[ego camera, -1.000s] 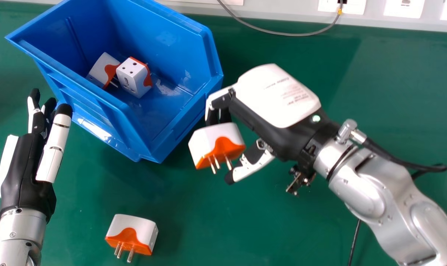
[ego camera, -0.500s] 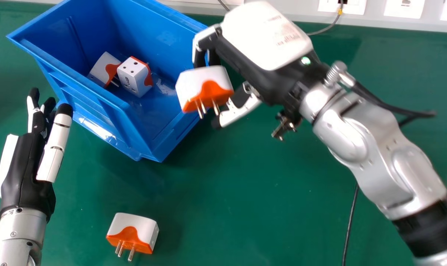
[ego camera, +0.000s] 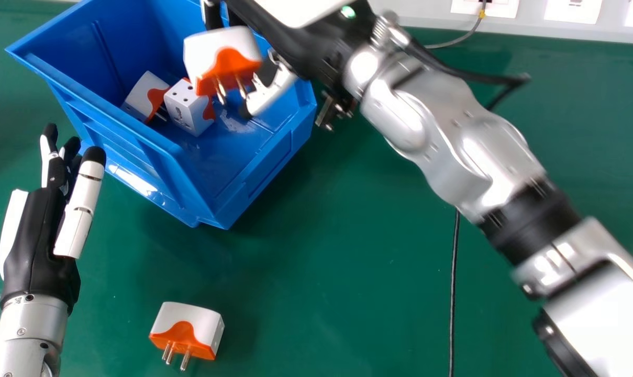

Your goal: Pick all objects and put in blue box

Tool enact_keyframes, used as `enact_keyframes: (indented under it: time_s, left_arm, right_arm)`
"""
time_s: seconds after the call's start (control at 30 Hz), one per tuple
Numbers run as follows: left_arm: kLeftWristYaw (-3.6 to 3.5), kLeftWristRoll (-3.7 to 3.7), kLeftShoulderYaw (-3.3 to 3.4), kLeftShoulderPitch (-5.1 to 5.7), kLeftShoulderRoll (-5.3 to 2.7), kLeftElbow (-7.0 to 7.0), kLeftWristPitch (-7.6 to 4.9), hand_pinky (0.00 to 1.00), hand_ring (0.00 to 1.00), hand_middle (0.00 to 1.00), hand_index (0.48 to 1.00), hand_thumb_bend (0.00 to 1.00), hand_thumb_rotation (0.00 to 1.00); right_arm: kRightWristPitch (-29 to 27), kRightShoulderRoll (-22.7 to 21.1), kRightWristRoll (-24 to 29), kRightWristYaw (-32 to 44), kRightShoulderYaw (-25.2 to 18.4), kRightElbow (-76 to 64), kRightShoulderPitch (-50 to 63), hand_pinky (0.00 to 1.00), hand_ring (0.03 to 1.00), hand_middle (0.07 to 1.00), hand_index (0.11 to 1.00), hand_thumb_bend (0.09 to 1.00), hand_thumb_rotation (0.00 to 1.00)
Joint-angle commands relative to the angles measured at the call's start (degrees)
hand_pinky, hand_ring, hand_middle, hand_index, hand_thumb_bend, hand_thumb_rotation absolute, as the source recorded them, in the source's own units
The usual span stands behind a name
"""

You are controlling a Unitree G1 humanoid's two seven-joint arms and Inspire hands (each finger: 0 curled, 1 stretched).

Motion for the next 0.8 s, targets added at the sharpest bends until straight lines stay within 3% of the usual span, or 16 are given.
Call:
enact_keyframes:
  time_s: [0.0, 0.1, 0.3, 0.5, 0.63, 0.77]
  left_arm:
    - [0.22, -0.71, 0.35, 0.21, -0.16, -1.70, -0.78, 1.00, 1.00, 1.00, 1.000, 0.41, 0.87]
    - [0.10, -1.08, 0.30, 0.25, -0.12, -2.20, -0.24, 1.00, 1.00, 1.00, 1.000, 0.41, 0.86]
    - [0.66, -0.19, -0.02, 0.39, -0.04, -2.48, -0.21, 1.00, 1.00, 1.00, 1.000, 0.41, 0.86]
    - [0.54, -1.30, -0.10, 0.21, -0.48, -2.60, -0.24, 1.00, 1.00, 1.00, 1.000, 0.42, 0.86]
    - [0.36, -0.58, -0.57, -0.29, 0.08, -2.18, -0.14, 1.00, 1.00, 1.00, 1.000, 0.41, 0.86]
    - [0.32, -0.56, -0.57, -0.28, 0.21, -1.94, -0.54, 1.00, 1.00, 1.00, 1.000, 0.41, 0.86]
  right_arm:
    - [0.28, 2.02, 0.07, -2.50, 0.68, 3.53, -5.17, 0.08, 0.097, 0.176, 0.481, 0.495, 0.13]
    - [0.26, 4.82, -0.56, -5.92, 2.25, 11.31, -9.39, 0.07, 0.093, 0.177, 0.480, 0.498, 0.12]
    - [1.14, 9.60, -1.33, -10.97, 5.51, 23.96, -16.13, 0.05, 0.084, 0.164, 0.480, 0.506, 0.12]
    - [1.51, 12.62, -0.81, -13.78, 7.44, 31.48, -19.47, 0.04, 0.081, 0.165, 0.480, 0.510, 0.11]
    - [0.81, 13.47, 0.32, -15.70, 7.38, 33.51, -19.45, 0.04, 0.081, 0.165, 0.480, 0.511, 0.11]
    - [2.00, 13.43, 3.07, -12.13, 5.79, 34.03, -18.77, 0.04, 0.084, 0.171, 0.480, 0.512, 0.11]
